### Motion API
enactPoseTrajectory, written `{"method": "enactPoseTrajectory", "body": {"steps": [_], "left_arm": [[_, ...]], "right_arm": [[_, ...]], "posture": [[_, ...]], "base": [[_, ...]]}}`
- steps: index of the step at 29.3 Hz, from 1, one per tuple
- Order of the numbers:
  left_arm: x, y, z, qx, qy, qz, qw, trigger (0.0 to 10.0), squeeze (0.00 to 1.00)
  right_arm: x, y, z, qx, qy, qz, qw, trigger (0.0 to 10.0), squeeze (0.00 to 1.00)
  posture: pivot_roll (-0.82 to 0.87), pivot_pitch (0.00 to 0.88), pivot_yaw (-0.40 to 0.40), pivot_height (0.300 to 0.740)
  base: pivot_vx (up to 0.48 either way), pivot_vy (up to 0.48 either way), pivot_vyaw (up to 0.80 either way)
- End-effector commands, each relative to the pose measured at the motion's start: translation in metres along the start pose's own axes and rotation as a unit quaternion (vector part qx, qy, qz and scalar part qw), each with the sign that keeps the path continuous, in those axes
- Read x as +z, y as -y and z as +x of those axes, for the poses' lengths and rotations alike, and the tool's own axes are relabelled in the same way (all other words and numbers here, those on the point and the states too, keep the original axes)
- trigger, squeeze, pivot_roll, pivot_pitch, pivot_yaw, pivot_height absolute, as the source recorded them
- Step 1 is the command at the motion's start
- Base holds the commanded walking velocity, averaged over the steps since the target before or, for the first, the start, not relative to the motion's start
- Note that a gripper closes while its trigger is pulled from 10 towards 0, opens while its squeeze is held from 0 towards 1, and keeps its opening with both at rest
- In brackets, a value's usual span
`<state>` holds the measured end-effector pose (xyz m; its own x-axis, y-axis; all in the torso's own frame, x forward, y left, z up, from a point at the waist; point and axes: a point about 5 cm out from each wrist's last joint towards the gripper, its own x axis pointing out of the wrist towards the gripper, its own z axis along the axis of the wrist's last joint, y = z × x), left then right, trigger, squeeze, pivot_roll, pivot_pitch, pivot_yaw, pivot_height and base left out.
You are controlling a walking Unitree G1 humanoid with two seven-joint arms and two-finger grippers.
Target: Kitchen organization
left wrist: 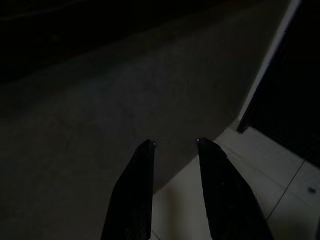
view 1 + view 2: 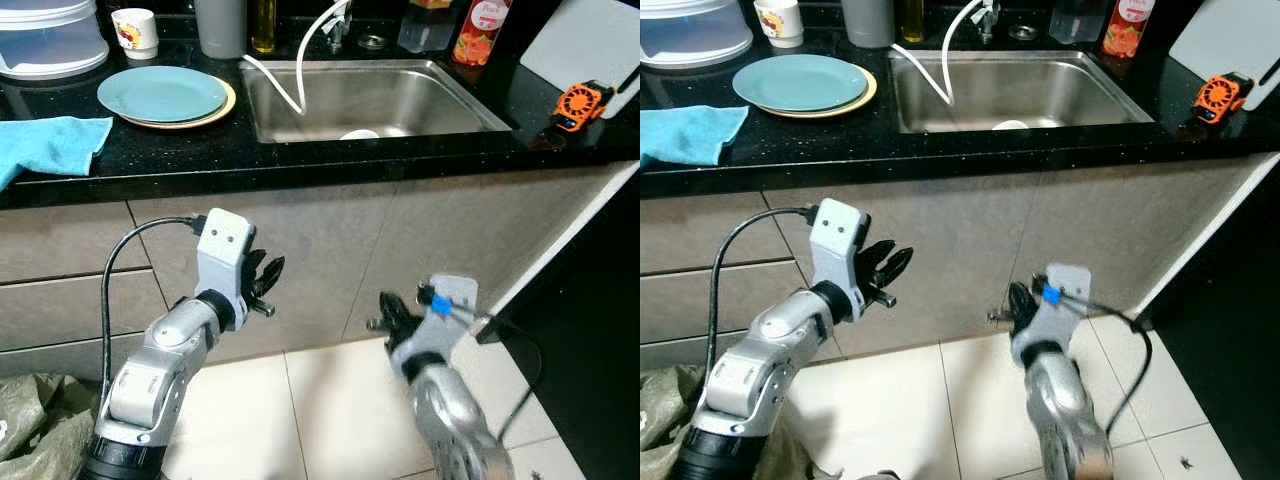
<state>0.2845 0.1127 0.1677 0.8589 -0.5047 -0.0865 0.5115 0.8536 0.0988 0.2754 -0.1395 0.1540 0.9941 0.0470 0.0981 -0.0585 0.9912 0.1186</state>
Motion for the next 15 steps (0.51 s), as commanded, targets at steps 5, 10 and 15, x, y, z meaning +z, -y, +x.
{"method": "enactPoseTrajectory", "body": {"steps": [5, 10, 15], "left_arm": [[0.015, 0.011, 0.004, 0.002, 0.027, 0.02, 0.999, 10.0, 0.0], [0.024, 0.011, 0.009, 0.005, 0.046, 0.011, 0.999, 10.0, 0.0], [0.026, 0.003, 0.011, 0.026, 0.046, -0.008, 0.999, 10.0, 0.0]], "right_arm": [[0.007, 0.006, 0.0, -0.014, 0.014, -0.031, 0.999, 10.0, 0.0], [0.01, 0.002, 0.002, -0.011, 0.021, -0.023, 0.999, 10.0, 0.0], [0.007, -0.001, -0.001, -0.008, 0.018, -0.013, 1.0, 10.0, 0.0]], "posture": [[0.16, 0.073, -0.023, 0.74], [0.16, 0.071, -0.021, 0.74], [0.16, 0.071, -0.018, 0.74]], "base": [[0.0, 0.0, 0.0], [0.0, 0.0, 0.0], [0.0, -0.051, 0.0]]}}
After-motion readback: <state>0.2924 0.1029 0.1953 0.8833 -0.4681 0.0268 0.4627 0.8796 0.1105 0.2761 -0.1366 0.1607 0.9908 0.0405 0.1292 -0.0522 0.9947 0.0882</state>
